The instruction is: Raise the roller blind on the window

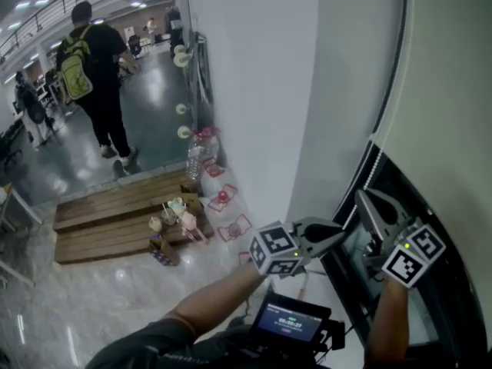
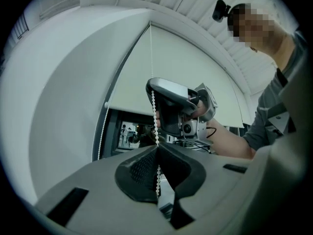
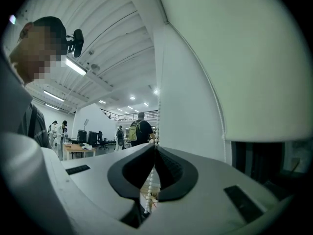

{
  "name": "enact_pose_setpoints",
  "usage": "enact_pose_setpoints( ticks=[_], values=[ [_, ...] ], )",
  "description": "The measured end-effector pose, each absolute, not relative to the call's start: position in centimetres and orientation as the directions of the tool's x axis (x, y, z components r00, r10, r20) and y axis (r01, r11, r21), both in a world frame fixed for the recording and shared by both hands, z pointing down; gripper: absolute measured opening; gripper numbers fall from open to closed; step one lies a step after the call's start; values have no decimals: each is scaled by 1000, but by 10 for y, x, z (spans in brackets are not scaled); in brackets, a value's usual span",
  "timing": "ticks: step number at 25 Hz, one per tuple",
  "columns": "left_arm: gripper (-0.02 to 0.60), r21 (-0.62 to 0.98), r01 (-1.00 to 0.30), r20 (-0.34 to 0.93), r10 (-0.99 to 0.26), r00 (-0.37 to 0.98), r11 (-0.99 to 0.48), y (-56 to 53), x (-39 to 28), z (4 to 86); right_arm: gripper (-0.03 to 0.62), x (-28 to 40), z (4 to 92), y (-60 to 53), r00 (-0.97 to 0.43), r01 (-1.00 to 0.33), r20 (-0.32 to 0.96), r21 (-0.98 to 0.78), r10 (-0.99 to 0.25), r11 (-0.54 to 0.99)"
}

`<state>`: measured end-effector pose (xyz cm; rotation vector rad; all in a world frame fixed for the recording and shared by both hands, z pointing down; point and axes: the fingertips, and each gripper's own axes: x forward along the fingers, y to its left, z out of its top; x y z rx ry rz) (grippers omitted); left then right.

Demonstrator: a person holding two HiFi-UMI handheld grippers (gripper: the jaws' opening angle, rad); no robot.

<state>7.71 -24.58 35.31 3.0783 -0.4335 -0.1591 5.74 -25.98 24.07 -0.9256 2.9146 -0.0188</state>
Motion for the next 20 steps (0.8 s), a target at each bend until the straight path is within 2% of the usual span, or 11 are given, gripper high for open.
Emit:
enact_pose_setpoints(
  ticks=[4, 20],
  values=[
    [2, 42, -261, -73, -263, 962, -965, -247, 80, 363, 2, 61, 250, -260, -804, -581, -107, -67, -585, 811],
    [0, 57, -276, -42, -278, 960, -959, -240, 79, 385, 2, 66, 276, -254, -792, -599, -95, -68, -603, 798]
  ],
)
